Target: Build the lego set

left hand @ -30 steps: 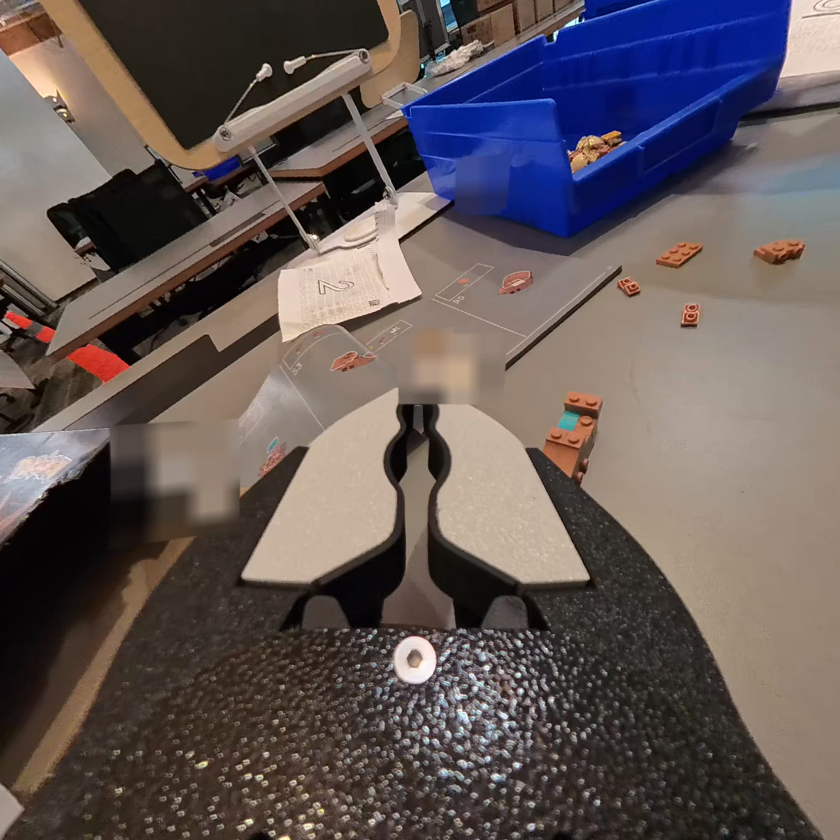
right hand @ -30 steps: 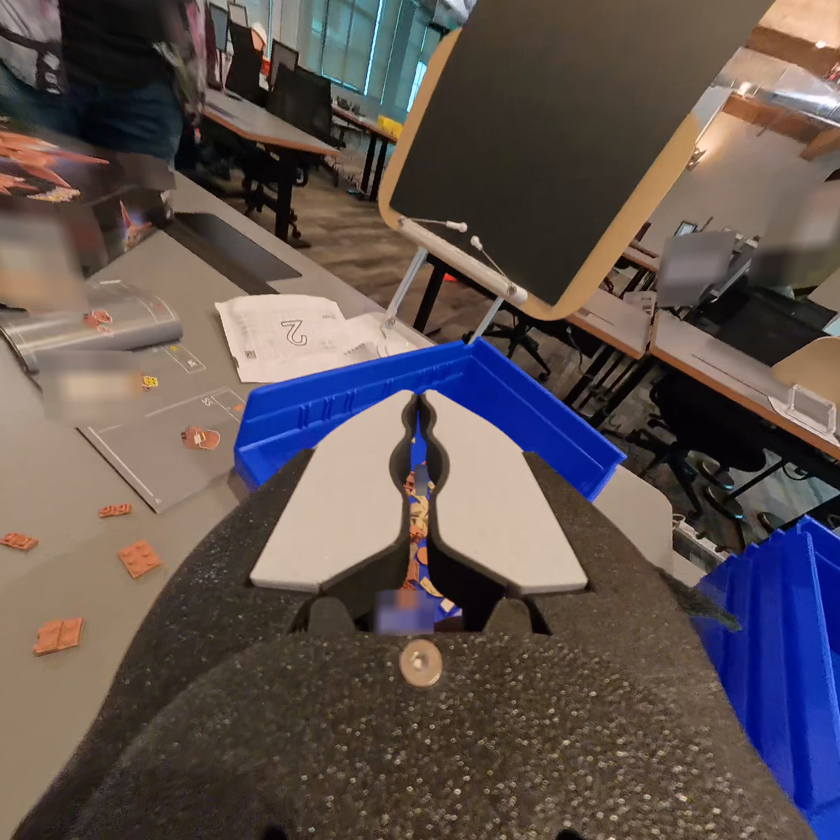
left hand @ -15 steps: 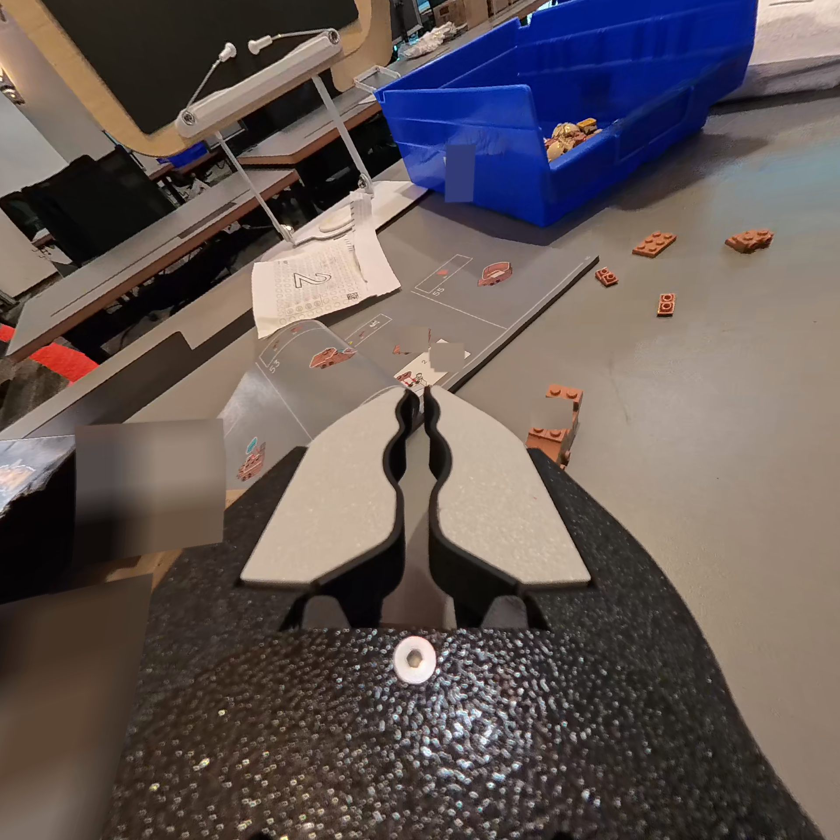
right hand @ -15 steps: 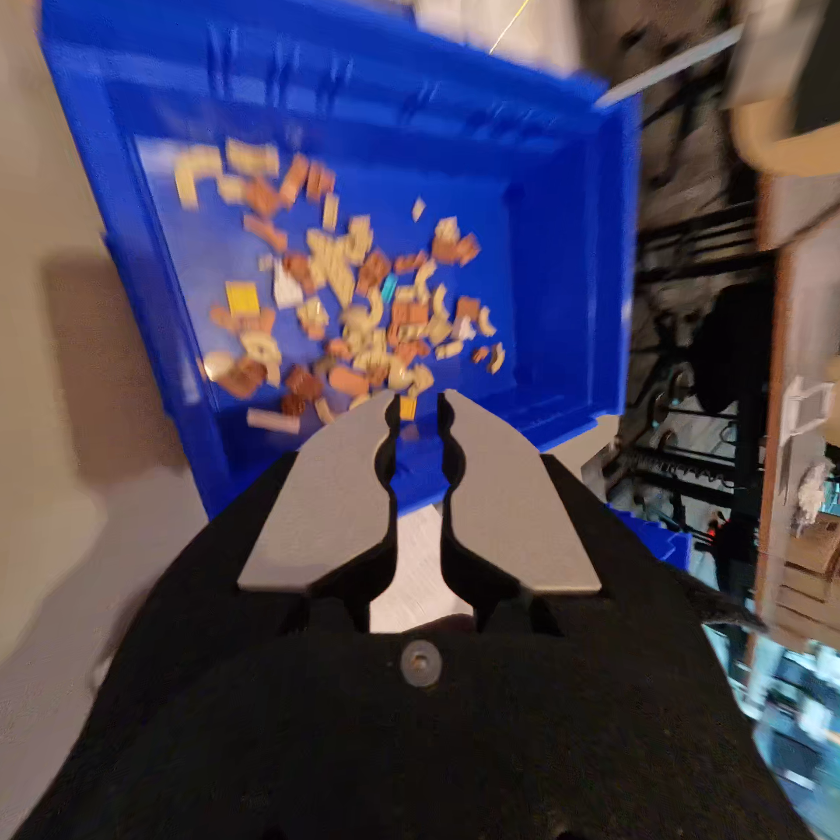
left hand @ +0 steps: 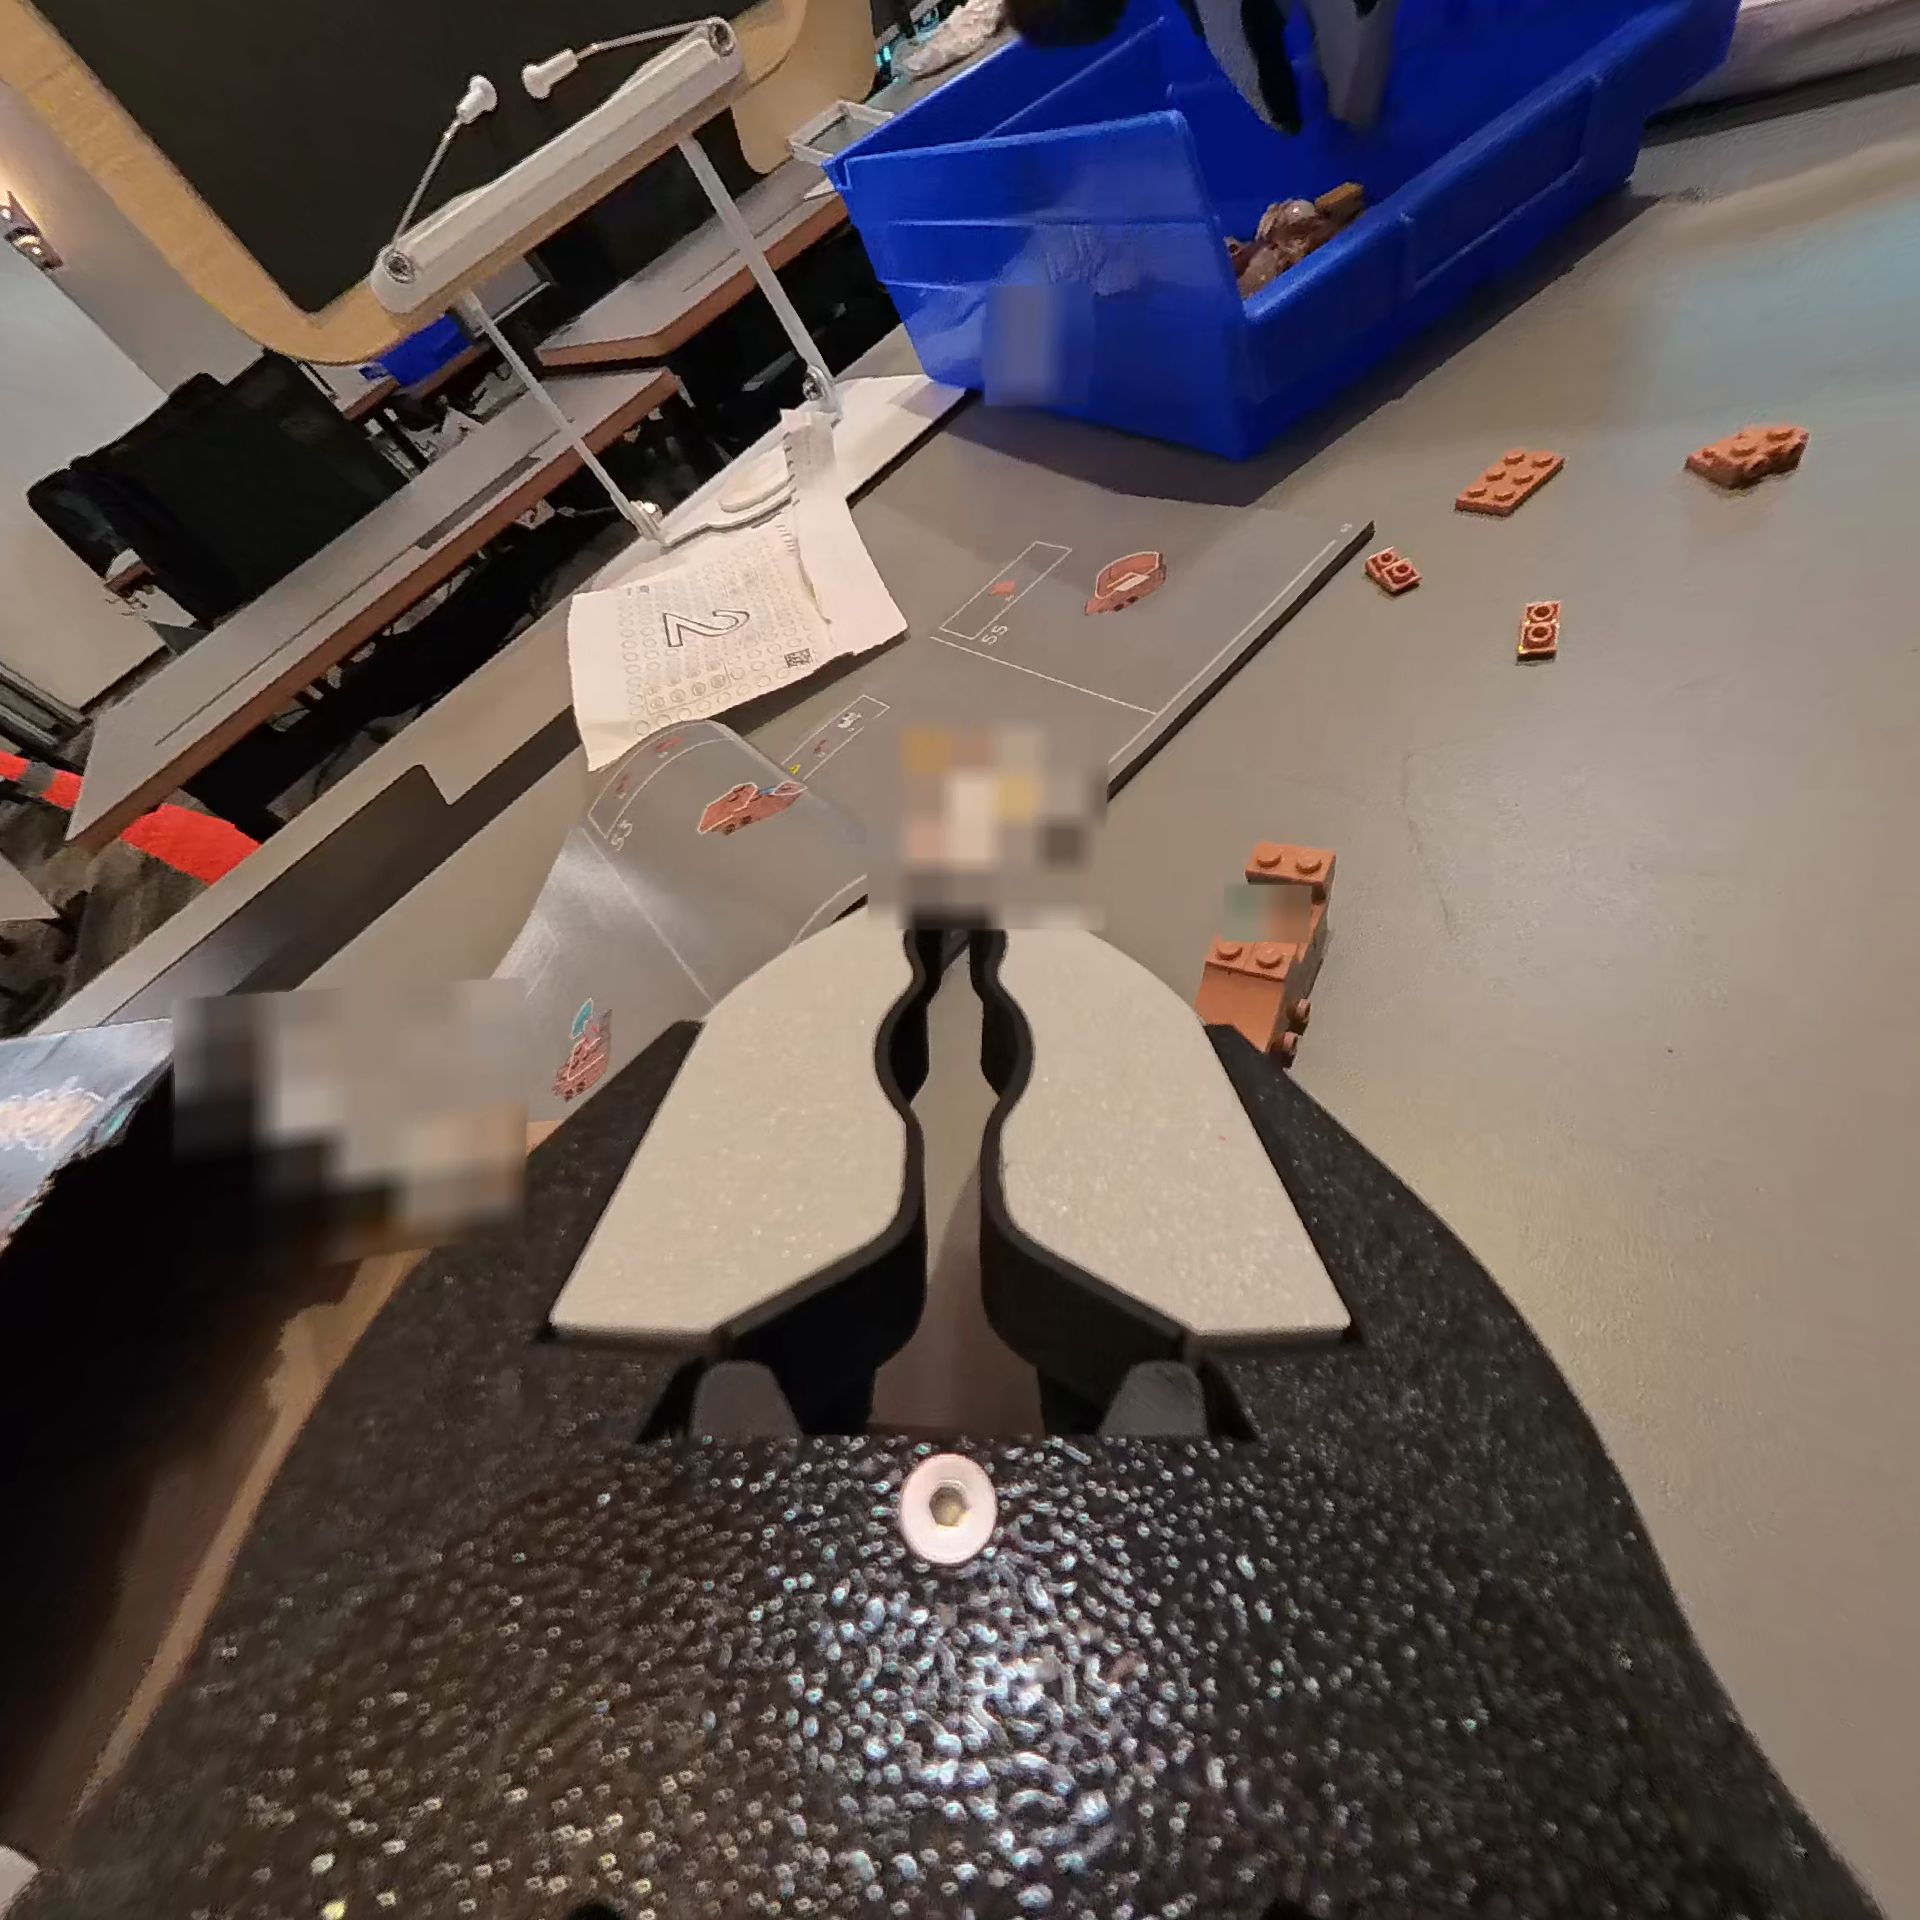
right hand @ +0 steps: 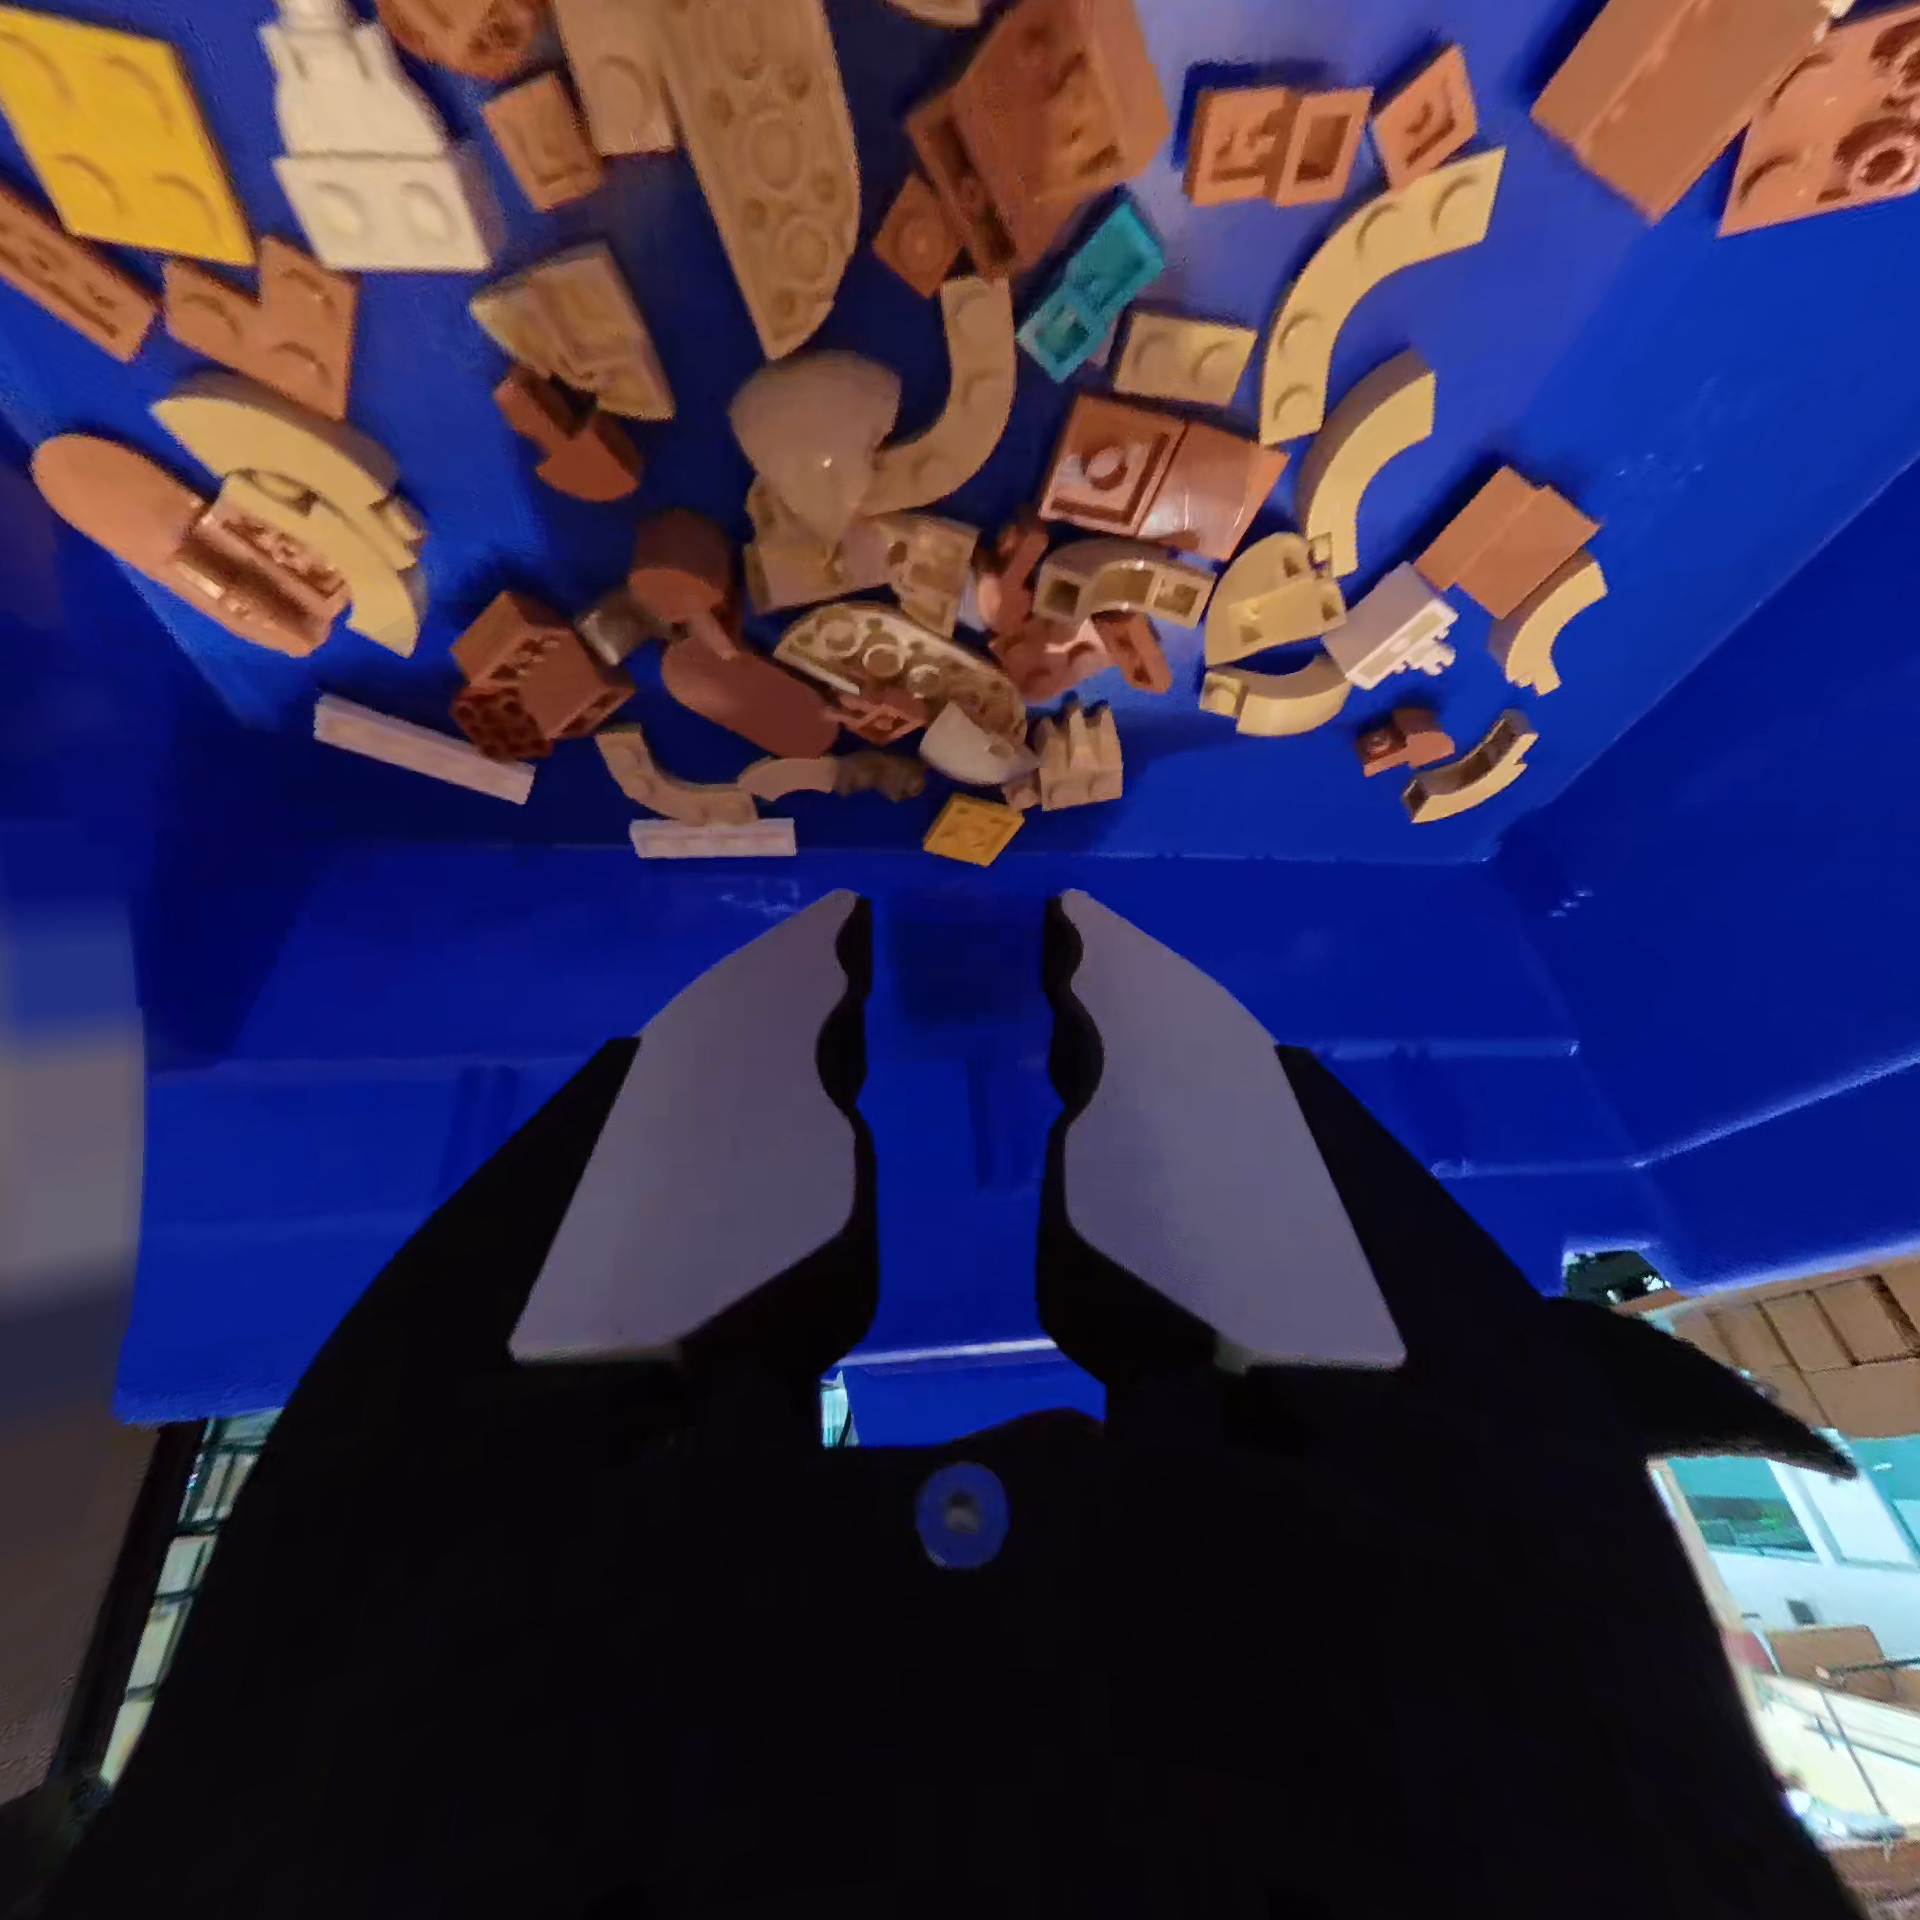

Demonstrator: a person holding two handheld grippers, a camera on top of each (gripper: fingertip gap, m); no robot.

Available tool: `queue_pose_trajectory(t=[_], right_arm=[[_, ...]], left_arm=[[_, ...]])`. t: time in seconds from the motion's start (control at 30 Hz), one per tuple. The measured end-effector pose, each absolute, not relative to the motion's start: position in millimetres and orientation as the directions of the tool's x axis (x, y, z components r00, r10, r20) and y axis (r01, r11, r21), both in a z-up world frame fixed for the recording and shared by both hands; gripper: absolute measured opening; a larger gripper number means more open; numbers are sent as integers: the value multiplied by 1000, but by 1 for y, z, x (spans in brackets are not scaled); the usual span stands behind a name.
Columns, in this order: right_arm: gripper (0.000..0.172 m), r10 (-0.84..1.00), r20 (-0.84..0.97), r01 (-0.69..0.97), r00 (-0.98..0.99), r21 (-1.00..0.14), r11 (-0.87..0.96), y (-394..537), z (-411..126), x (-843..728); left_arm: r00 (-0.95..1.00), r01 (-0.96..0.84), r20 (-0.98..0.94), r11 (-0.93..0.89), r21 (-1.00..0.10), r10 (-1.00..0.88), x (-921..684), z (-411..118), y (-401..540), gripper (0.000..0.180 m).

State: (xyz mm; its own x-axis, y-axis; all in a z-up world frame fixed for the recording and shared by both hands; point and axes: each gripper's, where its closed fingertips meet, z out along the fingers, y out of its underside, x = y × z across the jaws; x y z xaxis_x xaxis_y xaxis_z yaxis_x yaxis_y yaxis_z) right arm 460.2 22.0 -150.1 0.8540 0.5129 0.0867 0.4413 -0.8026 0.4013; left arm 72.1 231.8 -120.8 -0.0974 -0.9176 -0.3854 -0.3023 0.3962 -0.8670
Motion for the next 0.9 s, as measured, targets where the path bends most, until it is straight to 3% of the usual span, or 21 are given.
queue_pose_trajectory(t=[0.33, 0.9], right_arm=[[32, 497, 98, 389, 862, 501, -773, 17, -171, 470], [19, 444, 62, 347, 894, 531, -773, 12, -176, 472]], left_arm=[[-109, -298, -386, 401, -866, -916, 72, -121, 229, 4], [-107, -296, -400, 413, -861, -910, 72, -119, 228, 4]])
